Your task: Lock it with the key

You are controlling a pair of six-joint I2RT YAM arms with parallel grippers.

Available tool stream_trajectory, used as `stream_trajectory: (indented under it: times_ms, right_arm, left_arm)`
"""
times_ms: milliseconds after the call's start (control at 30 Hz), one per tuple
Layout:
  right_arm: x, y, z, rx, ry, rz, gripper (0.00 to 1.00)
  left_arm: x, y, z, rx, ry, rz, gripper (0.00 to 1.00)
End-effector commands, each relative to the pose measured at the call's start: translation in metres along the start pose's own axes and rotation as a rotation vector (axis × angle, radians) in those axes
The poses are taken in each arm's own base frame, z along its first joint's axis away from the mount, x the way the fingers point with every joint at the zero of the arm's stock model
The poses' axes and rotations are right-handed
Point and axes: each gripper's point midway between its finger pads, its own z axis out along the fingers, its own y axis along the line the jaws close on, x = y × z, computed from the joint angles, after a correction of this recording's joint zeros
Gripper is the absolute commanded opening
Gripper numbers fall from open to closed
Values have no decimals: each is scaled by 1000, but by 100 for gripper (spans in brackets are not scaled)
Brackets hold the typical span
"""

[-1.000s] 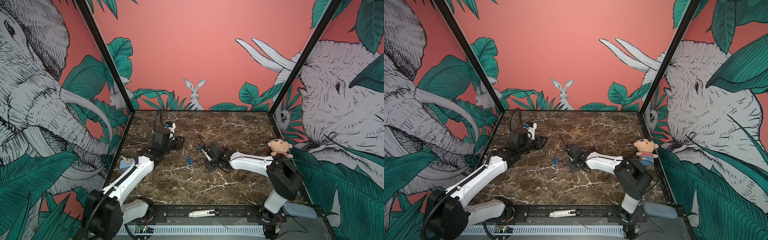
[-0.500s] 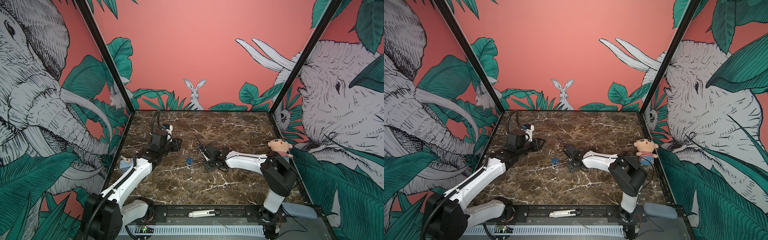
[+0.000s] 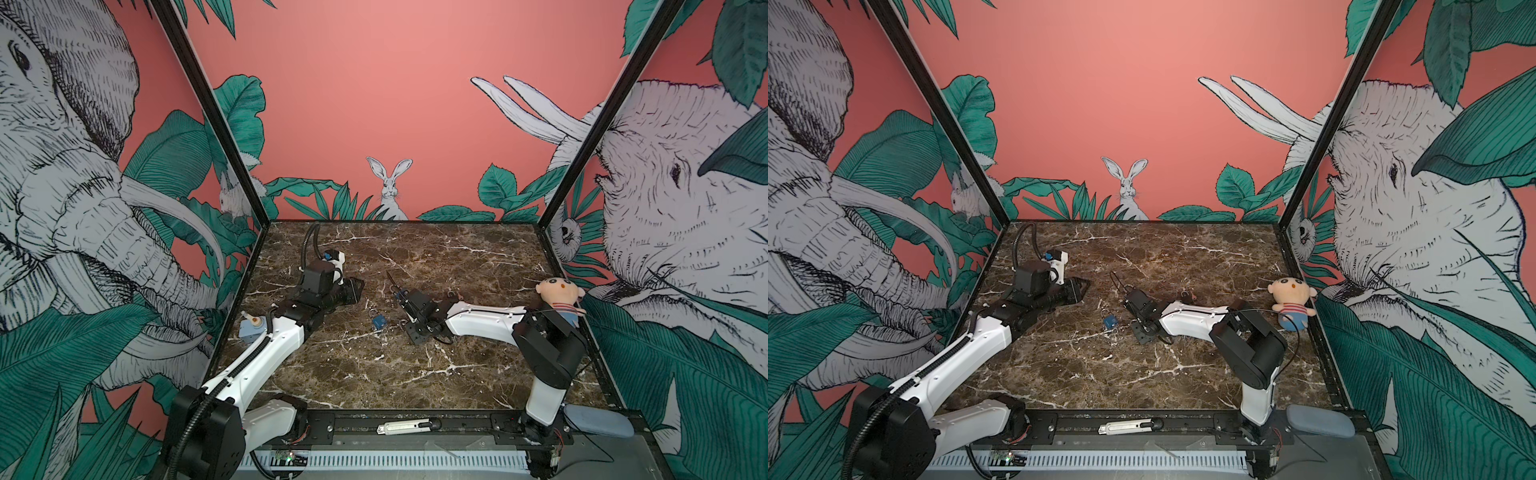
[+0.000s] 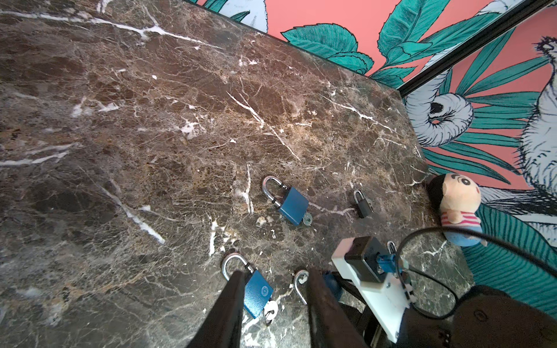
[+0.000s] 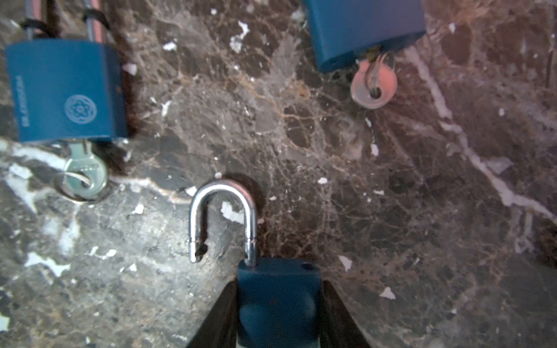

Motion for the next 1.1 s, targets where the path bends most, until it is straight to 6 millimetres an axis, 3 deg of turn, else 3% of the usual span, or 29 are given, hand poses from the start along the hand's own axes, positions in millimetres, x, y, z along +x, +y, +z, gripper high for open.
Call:
stream_trajectory:
  times_ms: [0, 300, 733, 1067]
  right_arm:
    - [13, -2, 11, 32, 54, -11, 29]
    - [4, 2, 0, 2, 29, -1, 11]
    - [-28, -2, -46, -34, -105, 3, 8]
    - [-40, -16, -71, -63, -163, 46, 7]
  left_arm:
    - [-5, -3, -5, 20, -27, -9, 37]
    - [-5, -1, -3, 18, -32, -13, 37]
    - [-1, -6, 1, 54, -11, -27, 35]
    - [13, -31, 9, 232, 65, -53, 29]
